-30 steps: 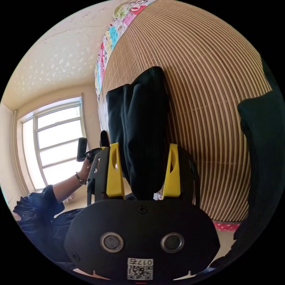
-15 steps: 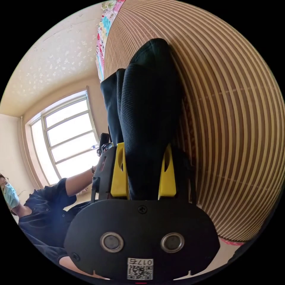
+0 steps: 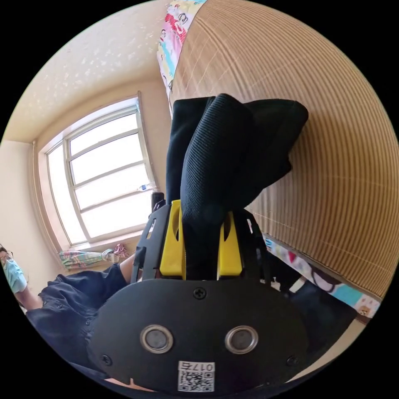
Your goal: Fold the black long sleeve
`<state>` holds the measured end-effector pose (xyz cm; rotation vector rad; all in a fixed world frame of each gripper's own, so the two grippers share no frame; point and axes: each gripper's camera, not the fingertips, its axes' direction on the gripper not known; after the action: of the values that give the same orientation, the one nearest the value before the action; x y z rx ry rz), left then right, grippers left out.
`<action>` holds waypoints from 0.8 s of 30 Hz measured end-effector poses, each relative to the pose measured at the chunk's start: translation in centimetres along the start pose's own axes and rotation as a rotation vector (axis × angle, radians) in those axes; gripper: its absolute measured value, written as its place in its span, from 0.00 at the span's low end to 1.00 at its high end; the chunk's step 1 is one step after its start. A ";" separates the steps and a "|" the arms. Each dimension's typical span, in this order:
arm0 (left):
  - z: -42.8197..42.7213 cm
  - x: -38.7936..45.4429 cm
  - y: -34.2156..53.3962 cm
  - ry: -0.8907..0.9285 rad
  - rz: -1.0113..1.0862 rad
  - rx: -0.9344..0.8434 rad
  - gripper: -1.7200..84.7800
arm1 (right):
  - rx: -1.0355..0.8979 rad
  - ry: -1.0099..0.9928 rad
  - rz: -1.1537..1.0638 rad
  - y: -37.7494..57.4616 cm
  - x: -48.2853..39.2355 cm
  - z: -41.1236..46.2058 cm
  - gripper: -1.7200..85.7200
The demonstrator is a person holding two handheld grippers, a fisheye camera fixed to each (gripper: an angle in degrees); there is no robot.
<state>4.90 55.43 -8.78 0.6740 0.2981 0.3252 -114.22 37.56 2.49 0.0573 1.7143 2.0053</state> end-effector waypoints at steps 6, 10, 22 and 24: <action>-17.2 2.9 -0.4 -0.065 0.074 0.262 0.16 | -0.104 -0.032 -0.186 -7.3 -13.2 18.8 0.16; -27.1 3.8 -2.2 -0.231 0.026 0.434 0.16 | -0.149 0.047 -0.182 -12.1 -20.7 31.3 0.17; -8.4 -12.3 3.2 -0.432 -0.356 0.251 0.14 | -0.520 1.012 -0.212 -7.0 -4.8 33.0 0.13; -2.4 -15.3 6.1 -0.434 -0.457 0.146 0.13 | -0.523 1.079 -0.102 -4.0 -0.3 26.6 0.11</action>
<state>-11.07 55.34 -4.14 0.7779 0.0542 -0.2821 -103.40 62.17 4.33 -1.4763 1.5330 2.5083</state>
